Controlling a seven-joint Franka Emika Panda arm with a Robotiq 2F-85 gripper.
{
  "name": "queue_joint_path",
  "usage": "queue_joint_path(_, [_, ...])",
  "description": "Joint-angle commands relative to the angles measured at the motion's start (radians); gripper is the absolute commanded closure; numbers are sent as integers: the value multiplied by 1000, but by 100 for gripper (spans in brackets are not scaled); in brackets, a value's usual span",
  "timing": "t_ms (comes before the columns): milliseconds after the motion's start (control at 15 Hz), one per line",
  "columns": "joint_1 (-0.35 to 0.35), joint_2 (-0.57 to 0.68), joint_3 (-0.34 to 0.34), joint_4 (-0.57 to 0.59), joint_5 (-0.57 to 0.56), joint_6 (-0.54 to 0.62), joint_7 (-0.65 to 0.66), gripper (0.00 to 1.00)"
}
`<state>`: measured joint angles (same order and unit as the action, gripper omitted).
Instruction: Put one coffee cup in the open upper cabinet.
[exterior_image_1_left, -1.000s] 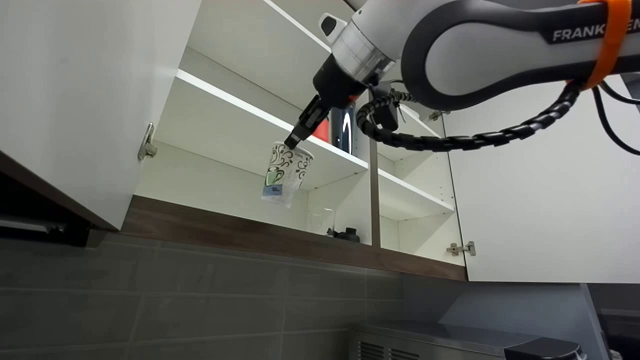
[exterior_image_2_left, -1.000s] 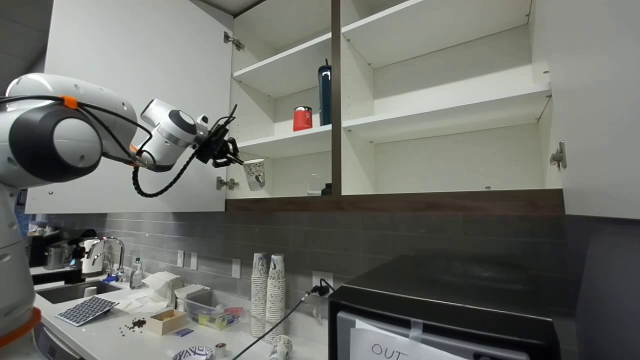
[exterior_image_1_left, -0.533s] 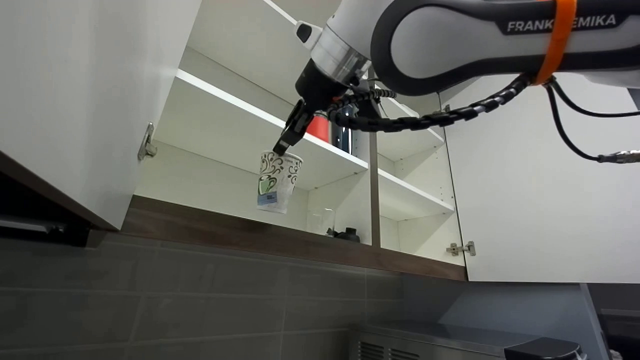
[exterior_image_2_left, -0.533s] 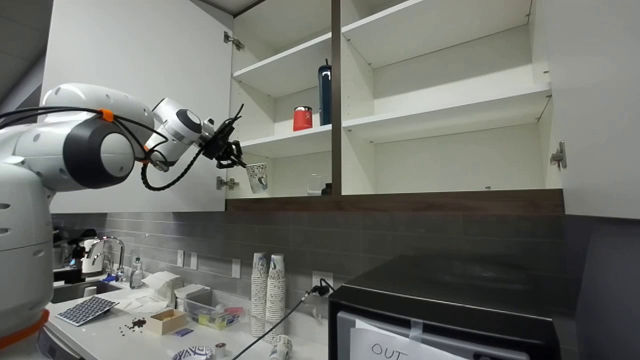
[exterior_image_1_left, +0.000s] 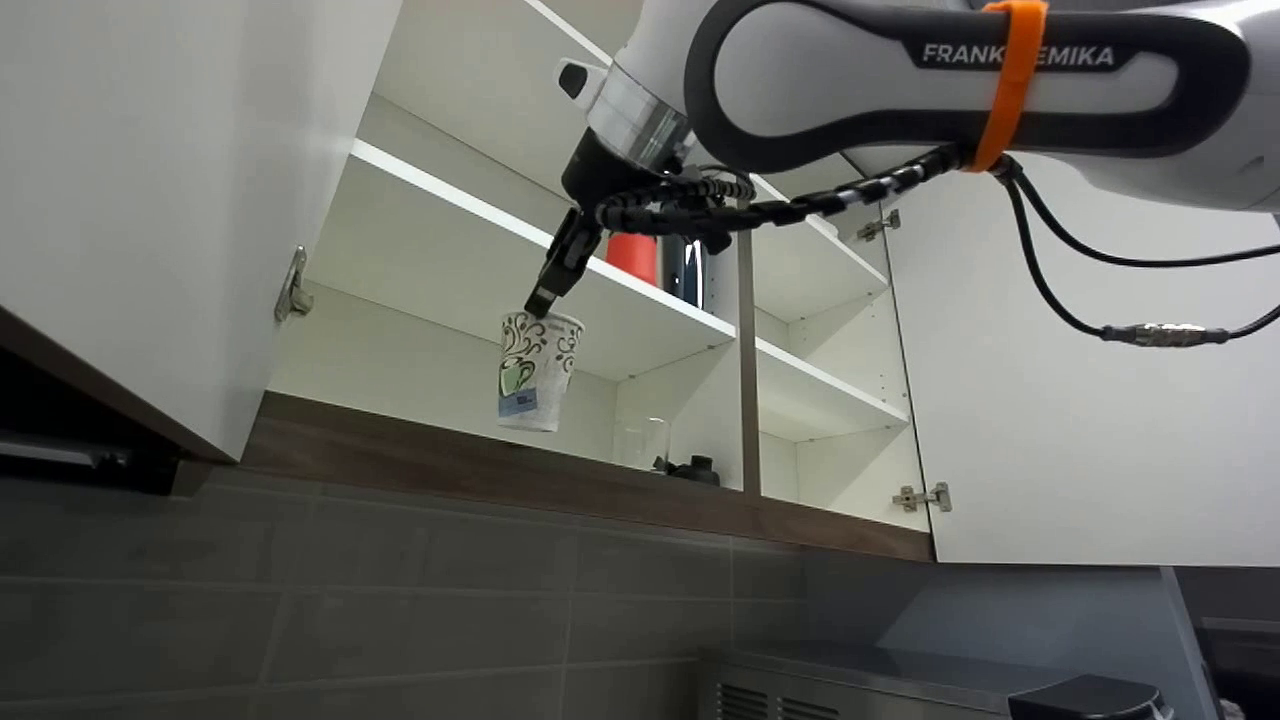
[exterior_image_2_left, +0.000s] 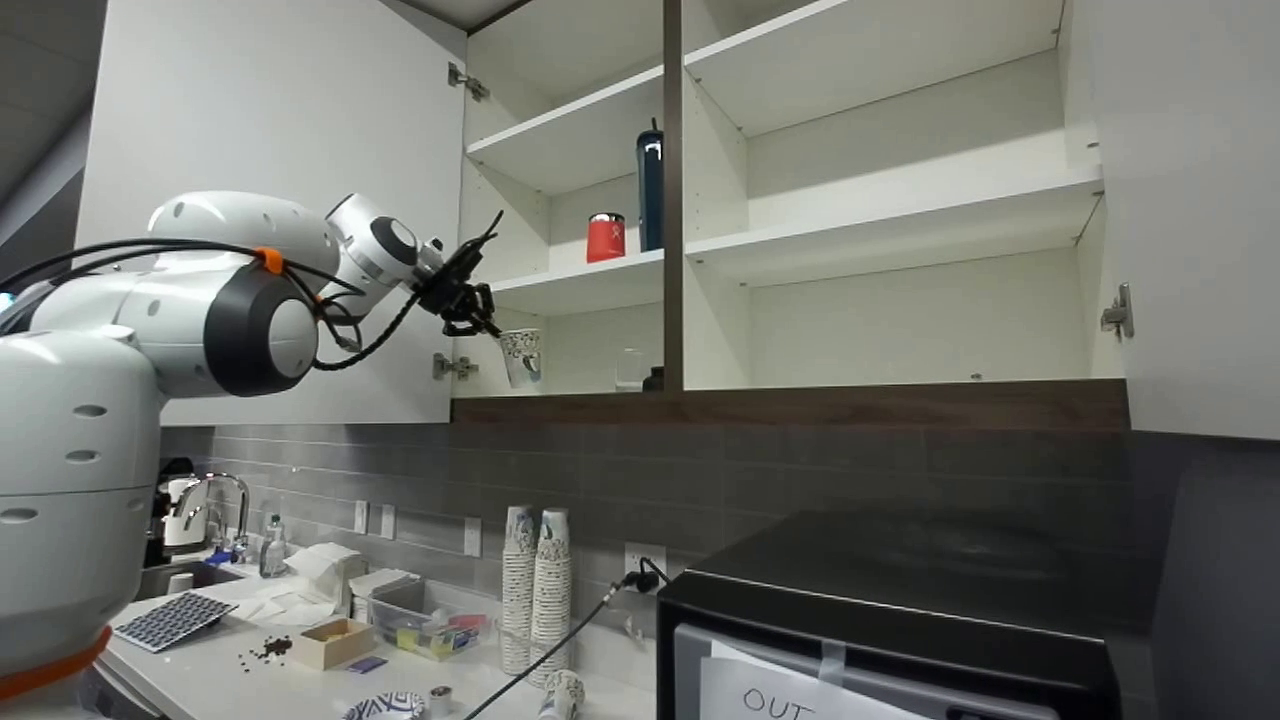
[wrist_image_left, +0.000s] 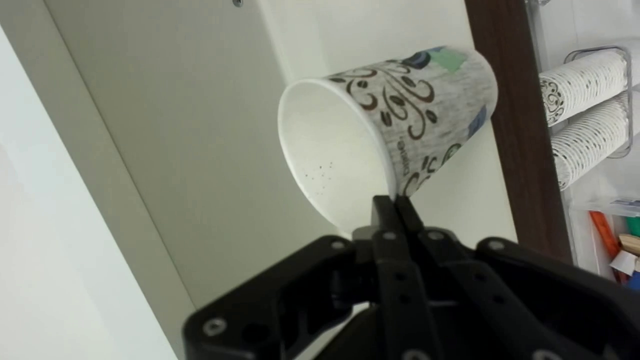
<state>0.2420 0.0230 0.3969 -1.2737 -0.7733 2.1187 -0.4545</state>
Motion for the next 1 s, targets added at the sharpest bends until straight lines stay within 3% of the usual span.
queue_joint_path(0, [54, 87, -24, 133, 10, -78, -54, 99])
queue_joint_path(400, [108, 179, -52, 283, 27, -187, -87, 99])
queue_joint_path(467, [92, 201, -24, 319, 26, -210, -93, 99])
queue_joint_path(933, [117, 304, -14, 495, 27, -288, -85, 99])
